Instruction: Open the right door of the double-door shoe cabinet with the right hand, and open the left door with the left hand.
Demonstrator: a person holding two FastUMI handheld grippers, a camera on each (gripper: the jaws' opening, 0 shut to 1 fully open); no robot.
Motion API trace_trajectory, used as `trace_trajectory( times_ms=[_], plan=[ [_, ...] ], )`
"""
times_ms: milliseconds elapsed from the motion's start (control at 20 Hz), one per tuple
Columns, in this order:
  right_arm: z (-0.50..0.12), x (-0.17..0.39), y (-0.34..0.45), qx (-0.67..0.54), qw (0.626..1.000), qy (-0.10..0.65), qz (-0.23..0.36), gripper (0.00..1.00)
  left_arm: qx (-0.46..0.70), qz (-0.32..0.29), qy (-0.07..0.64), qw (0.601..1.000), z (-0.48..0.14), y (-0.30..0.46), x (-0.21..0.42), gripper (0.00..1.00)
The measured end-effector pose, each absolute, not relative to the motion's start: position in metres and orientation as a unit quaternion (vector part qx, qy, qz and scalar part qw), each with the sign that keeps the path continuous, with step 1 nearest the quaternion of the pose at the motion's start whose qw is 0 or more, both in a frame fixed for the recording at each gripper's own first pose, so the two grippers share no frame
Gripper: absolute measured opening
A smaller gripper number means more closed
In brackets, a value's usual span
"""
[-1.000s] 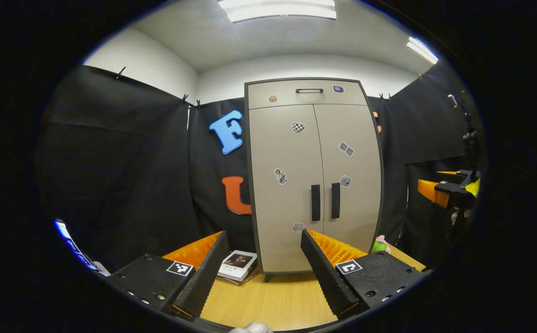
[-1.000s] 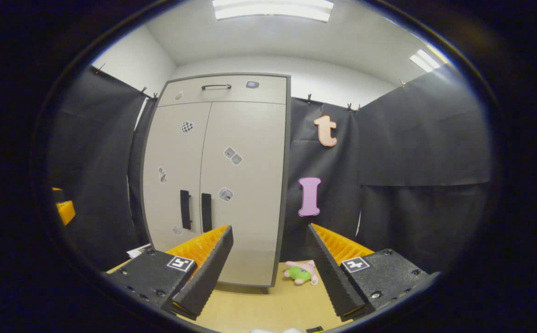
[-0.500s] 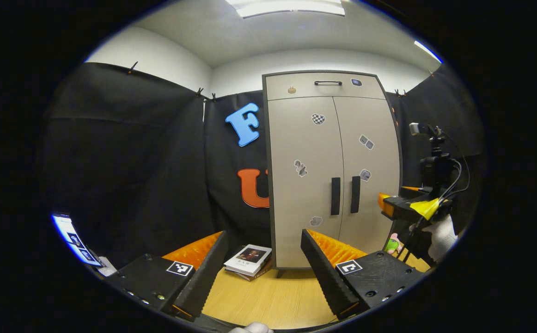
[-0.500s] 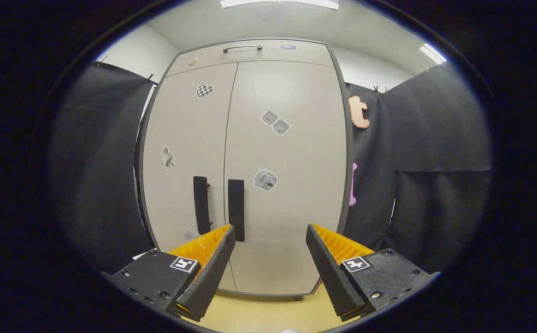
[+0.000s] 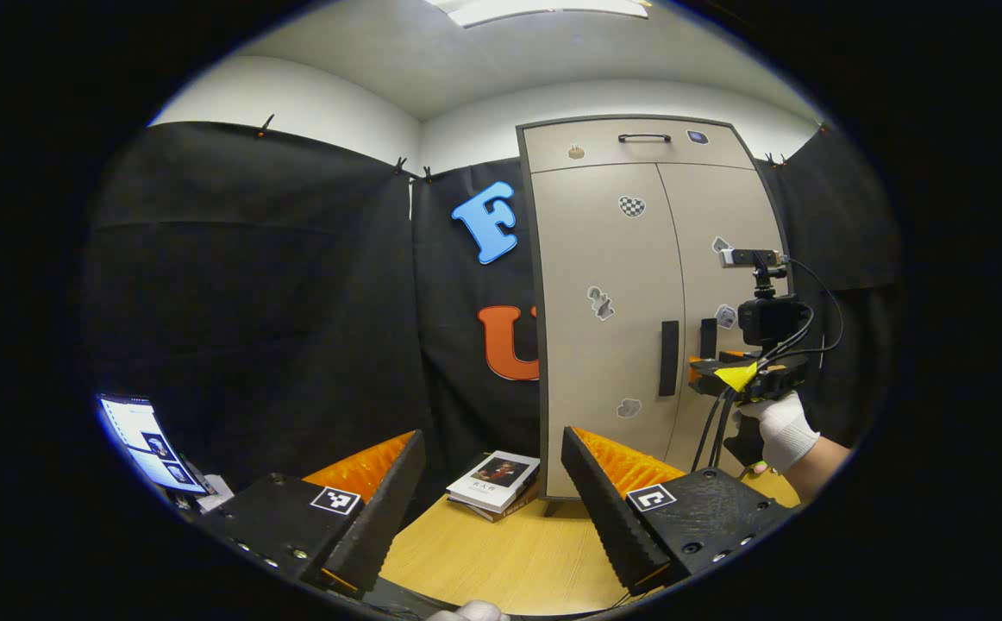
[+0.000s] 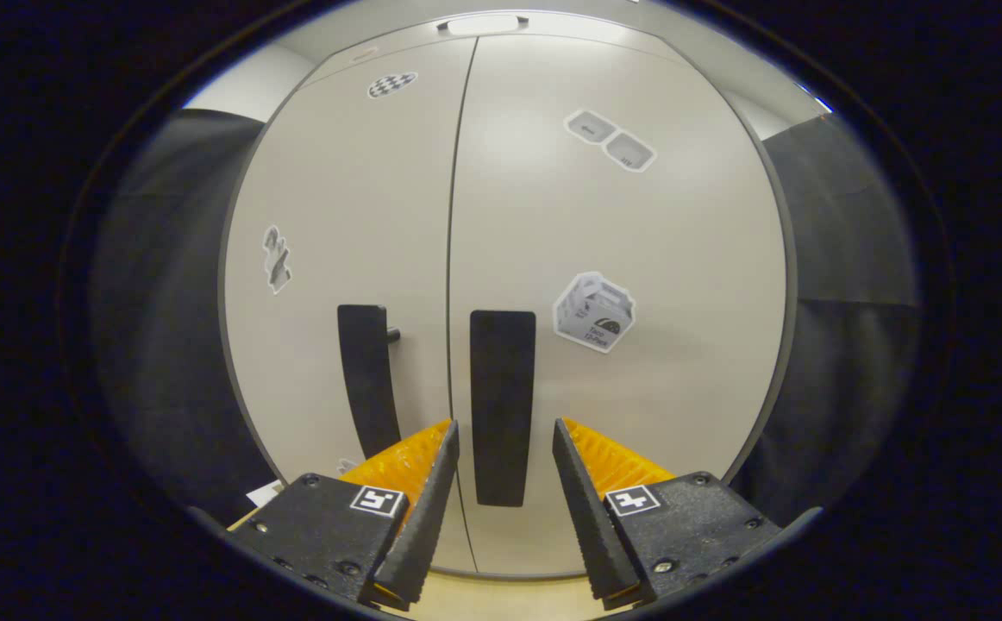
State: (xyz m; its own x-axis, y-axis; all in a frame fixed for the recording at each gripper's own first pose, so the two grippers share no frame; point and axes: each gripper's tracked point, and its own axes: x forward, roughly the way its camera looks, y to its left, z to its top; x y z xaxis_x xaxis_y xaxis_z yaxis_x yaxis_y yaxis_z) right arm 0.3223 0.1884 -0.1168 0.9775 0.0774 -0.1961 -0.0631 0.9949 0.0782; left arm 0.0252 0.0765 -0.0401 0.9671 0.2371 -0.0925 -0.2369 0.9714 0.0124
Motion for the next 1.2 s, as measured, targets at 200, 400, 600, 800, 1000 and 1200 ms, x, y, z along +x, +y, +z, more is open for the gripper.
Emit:
trace_trajectory(
  times_ms=[200,400,600,800,1000,1200],
  plan=[
    [-0.121,0.333,0.186,0.052,0.993,0.106,0.009,0.59,-0.003,0.134,0.049,0.990,-0.043,0.086,0.028,0.96],
    [-0.119,0.331,0.187,0.042,0.993,0.106,0.008,0.37,-0.009,0.139,0.052,0.989,-0.046,0.093,0.030,0.96],
    [-0.119,0.326,0.186,0.042,0.993,0.111,0.026,0.31,-0.005,0.137,0.049,0.989,-0.044,0.095,0.029,0.96],
    [-0.119,0.320,0.182,0.037,0.992,0.110,0.046,0.25,-0.005,0.124,0.043,0.991,-0.042,0.092,0.025,0.96],
    [-0.119,0.311,0.176,0.032,0.992,0.108,0.051,0.22,-0.007,0.109,0.043,0.993,-0.047,0.085,0.009,0.96],
    [-0.118,0.300,0.168,0.037,0.992,0.111,0.055,0.20,-0.009,0.091,0.042,0.995,-0.050,0.080,-0.005,0.96]
  ],
)
